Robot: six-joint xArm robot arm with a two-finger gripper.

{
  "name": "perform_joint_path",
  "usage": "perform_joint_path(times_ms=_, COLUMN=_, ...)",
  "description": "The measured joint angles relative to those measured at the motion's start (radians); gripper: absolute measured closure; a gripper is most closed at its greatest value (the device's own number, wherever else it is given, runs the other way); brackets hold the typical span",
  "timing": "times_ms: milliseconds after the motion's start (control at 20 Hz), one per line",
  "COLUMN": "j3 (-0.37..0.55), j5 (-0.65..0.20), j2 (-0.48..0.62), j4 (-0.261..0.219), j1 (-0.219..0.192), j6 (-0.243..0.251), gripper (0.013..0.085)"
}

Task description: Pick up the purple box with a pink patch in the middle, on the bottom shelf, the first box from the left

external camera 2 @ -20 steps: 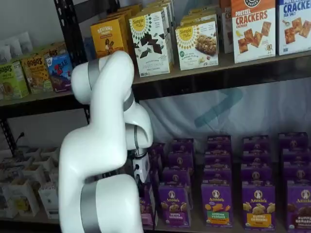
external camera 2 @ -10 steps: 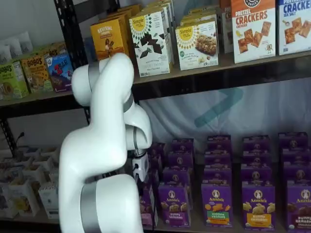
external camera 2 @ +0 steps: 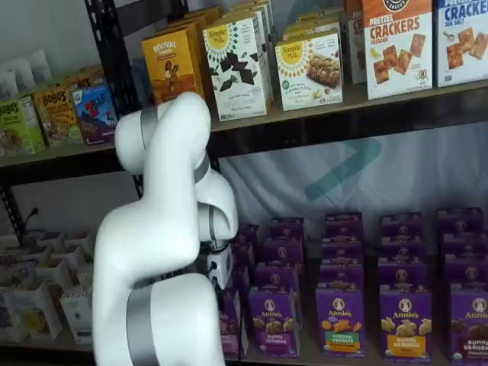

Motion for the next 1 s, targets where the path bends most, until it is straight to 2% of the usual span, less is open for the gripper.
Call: perform_joint_path(times_ms=1000, j3=-0.127, j5=0.019, j2=0.135, j4=-0.049, j1=0.027, j6=0.071, gripper=0.0130)
